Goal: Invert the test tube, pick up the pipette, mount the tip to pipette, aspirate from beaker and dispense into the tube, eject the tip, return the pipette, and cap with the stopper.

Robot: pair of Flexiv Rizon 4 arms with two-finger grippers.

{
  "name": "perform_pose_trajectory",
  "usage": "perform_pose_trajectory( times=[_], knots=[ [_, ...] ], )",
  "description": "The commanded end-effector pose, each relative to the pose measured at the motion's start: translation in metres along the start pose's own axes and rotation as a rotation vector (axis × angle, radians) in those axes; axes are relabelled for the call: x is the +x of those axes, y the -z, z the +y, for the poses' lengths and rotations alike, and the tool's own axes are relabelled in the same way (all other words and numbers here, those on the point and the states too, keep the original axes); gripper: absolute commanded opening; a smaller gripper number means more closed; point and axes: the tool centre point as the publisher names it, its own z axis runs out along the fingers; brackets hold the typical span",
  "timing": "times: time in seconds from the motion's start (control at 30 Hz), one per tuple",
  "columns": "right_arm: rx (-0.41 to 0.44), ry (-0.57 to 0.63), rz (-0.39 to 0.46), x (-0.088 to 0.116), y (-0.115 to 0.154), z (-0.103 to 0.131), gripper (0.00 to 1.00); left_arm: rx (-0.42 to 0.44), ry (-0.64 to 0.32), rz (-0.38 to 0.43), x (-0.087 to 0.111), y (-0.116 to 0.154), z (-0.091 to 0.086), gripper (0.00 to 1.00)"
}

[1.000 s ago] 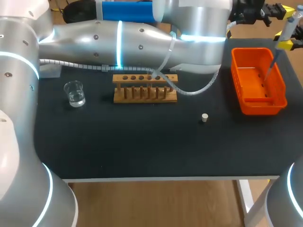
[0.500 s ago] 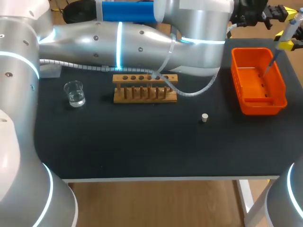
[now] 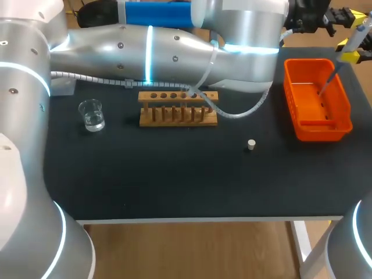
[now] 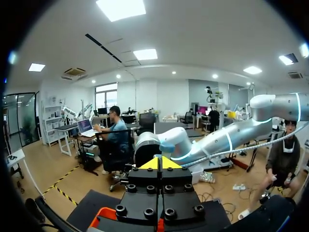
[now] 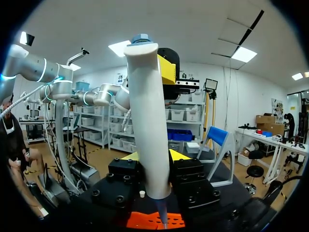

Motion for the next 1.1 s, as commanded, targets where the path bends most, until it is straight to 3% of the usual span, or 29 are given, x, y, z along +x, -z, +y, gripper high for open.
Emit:
perform_pose_trajectory(
  times=[0.03,0.2,0.37,0.6,0.93,1.1],
  knots=[
    [0.003,-0.002,0.006,-0.005,0.0,0.015,0.0,-0.016,0.006,-0.003,0.004,-0.009,0.072,0.0],
    [0.003,-0.002,0.006,-0.005,0.0,0.015,0.0,-0.03,0.02,-0.008,0.006,-0.007,0.078,0.0],
    [0.003,-0.002,0.006,-0.005,0.0,0.015,0.0,0.024,0.016,-0.03,0.006,-0.004,0.074,0.0],
    [0.003,-0.002,0.006,-0.005,0.0,0.015,0.0,0.119,-0.051,-0.065,0.002,0.011,0.043,0.0],
    [0.003,-0.002,0.006,-0.005,0.0,0.015,0.0,0.122,-0.148,-0.064,-0.002,0.026,-0.005,0.0],
    [0.003,-0.002,0.006,-0.005,0.0,0.015,0.0,0.16,-0.172,-0.06,-0.004,0.032,-0.02,0.0]
  ],
)
